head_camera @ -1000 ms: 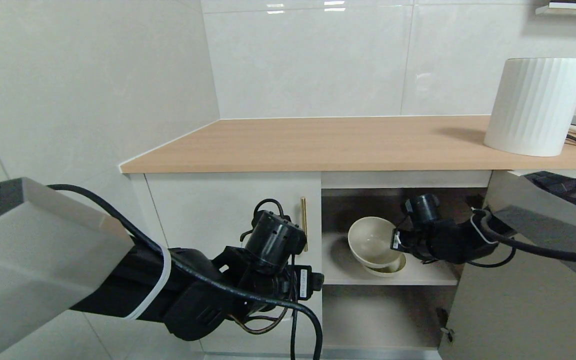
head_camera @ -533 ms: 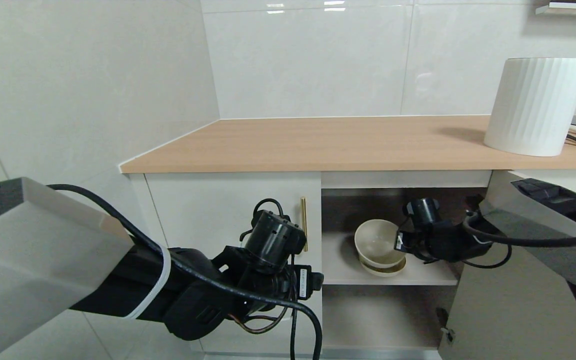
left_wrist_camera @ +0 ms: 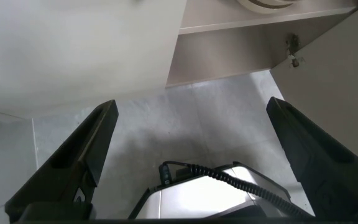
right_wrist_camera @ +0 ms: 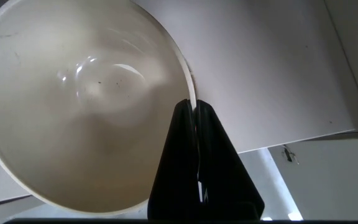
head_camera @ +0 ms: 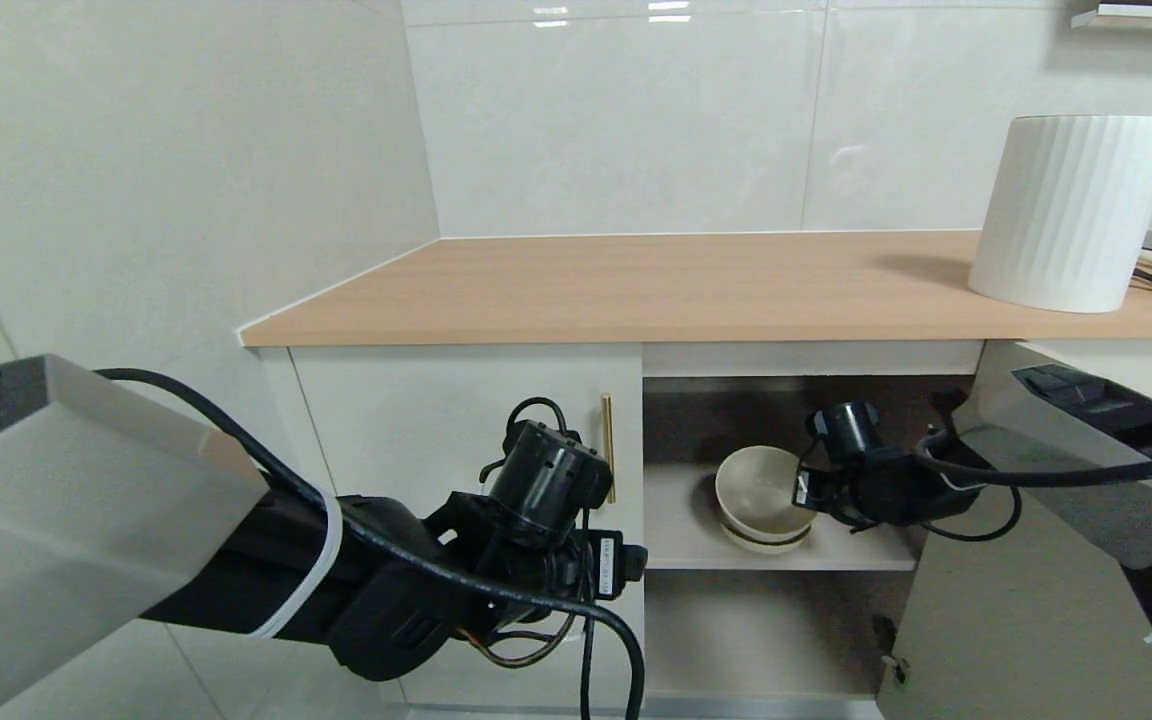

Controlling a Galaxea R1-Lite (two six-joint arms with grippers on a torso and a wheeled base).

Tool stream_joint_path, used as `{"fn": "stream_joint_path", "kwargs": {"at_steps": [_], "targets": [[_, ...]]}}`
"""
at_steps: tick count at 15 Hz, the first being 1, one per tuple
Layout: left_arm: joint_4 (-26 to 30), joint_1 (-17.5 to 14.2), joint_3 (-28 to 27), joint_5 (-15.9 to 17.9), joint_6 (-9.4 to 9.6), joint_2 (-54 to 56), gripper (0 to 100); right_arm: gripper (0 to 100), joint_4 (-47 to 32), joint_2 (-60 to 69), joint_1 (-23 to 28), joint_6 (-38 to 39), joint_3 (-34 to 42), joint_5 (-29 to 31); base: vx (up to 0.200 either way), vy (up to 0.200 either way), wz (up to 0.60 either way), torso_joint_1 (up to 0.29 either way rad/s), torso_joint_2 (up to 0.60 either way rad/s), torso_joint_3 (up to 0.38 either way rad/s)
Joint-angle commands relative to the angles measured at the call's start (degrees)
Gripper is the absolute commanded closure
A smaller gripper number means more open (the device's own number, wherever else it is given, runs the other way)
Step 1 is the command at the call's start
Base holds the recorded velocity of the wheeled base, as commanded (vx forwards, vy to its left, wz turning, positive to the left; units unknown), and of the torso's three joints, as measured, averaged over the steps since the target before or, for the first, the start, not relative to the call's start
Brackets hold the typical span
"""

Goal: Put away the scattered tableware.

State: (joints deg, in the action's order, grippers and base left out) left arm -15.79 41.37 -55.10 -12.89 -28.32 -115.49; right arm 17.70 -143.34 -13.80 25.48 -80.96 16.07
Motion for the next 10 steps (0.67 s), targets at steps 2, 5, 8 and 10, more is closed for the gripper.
{"fn": "stream_joint_path", "kwargs": {"at_steps": [2,5,8,10], "targets": [[0.0,0.0,0.0,0.0,0.02,-0.2,0,100,0.1,-0.2,0.1,0.0,0.0,0.1,0.0,0.0,0.0,0.0,0.0,0.0],[0.0,0.0,0.0,0.0,-0.07,-0.2,0,100,0.1,-0.5,0.1,-0.1,0.0,0.2,0.0,0.0,0.0,0.0,0.0,0.0],[0.0,0.0,0.0,0.0,-0.07,-0.2,0,100,0.1,-0.5,0.1,-0.2,-0.1,0.2,0.0,0.0,0.0,0.0,0.0,0.0],[0.0,-0.1,0.0,0.0,0.02,-0.2,0,100,0.0,-0.5,0.0,-0.2,-0.1,0.2,0.0,0.0,0.0,0.0,0.0,0.0]]}}
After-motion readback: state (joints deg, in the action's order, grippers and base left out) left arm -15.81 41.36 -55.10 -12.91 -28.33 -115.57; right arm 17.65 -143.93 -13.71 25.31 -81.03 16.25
